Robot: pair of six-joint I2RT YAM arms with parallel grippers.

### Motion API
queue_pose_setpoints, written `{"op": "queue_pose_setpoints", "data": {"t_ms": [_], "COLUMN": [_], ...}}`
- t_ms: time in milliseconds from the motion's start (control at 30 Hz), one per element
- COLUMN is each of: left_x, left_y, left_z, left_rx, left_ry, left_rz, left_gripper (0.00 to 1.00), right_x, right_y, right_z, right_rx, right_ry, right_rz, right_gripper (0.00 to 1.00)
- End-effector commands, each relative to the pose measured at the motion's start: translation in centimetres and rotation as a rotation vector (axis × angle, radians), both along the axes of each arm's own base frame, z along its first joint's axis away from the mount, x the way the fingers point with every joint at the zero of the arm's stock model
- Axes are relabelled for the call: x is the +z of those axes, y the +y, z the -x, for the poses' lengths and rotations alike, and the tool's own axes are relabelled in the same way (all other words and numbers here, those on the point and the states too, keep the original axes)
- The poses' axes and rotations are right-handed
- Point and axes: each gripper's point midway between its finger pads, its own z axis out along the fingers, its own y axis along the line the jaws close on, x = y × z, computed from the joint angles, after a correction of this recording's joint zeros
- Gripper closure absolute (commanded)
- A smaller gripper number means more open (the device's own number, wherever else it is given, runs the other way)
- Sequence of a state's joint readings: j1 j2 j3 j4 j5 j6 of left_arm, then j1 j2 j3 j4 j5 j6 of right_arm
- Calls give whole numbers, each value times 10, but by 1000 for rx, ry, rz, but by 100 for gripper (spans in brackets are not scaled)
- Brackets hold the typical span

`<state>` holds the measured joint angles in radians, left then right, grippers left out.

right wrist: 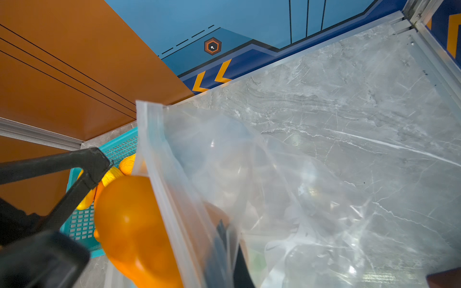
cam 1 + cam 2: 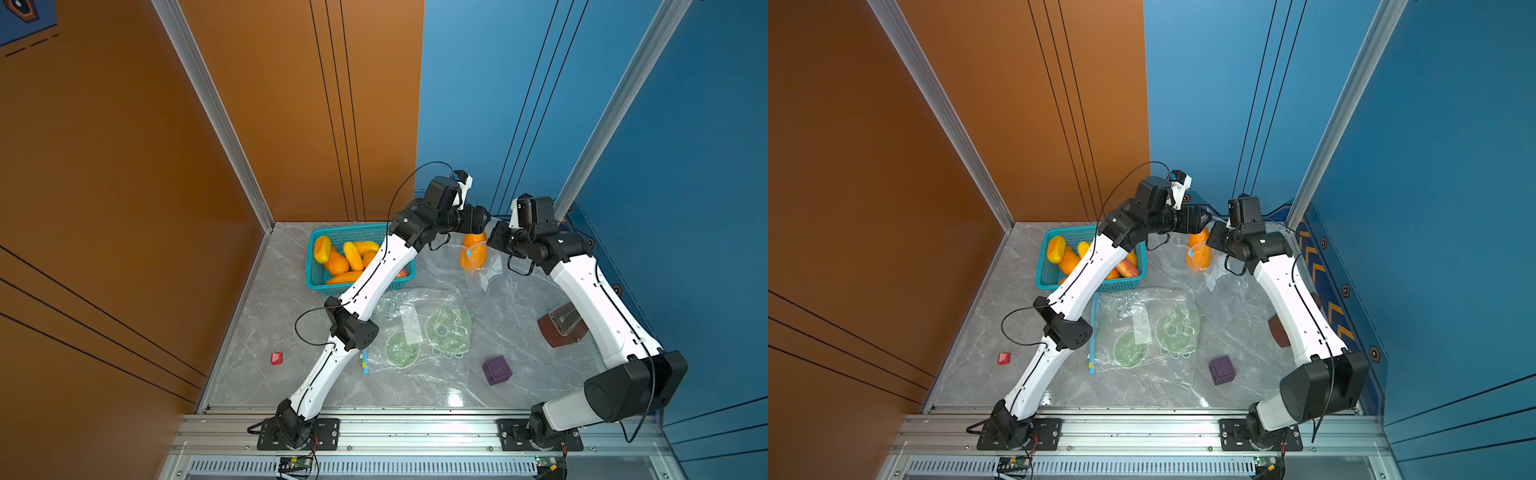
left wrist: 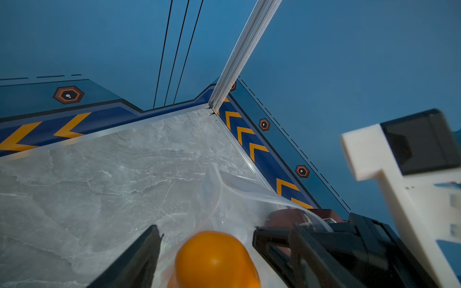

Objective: Place the mango in a zip-top bag and seal the zipper
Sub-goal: Place the mango in the zipper food storage bag, then pick up the mango from the basket.

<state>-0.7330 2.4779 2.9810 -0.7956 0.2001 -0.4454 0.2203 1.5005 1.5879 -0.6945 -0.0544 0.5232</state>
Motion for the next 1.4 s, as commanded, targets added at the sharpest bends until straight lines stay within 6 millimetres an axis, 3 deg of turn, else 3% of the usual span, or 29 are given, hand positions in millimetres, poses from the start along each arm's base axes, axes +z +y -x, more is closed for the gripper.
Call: {"op": "queue_pose_setpoints", "data": {"t_ms": [0,300,500,567,667,900,1100,1367], "left_x": [20,45,55,52,46,23,14,-13], "left_y": [2,18,44,59,79,108,139,197], "left_z": [8,11,11,10,11,21,34,59], "left_rx": [-38,-33,3,34,71,82,146,276], "left_ry": [-12,-31,-26,-23,-17,13,23,30], "left_rz": [42,73,45,-2,-78,-235,-336,-505], "left_gripper": [15,15,15,8,6,4,1,2], "right_x": [4,-3,-5,-6,-8,-6,-4,-6], "right_y": [2,4,7,8,11,15,19,24], "right_z": [-5,-4,-5,-5,-5,-6,-9,-9], "right_rx": [16,41,55,62,76,97,105,125], "right_ry": [-26,-11,-5,-3,0,-7,-10,-8], "right_rz": [-6,7,0,0,-1,11,9,21], "right_gripper": [100,100,100,100,100,100,100,100]}}
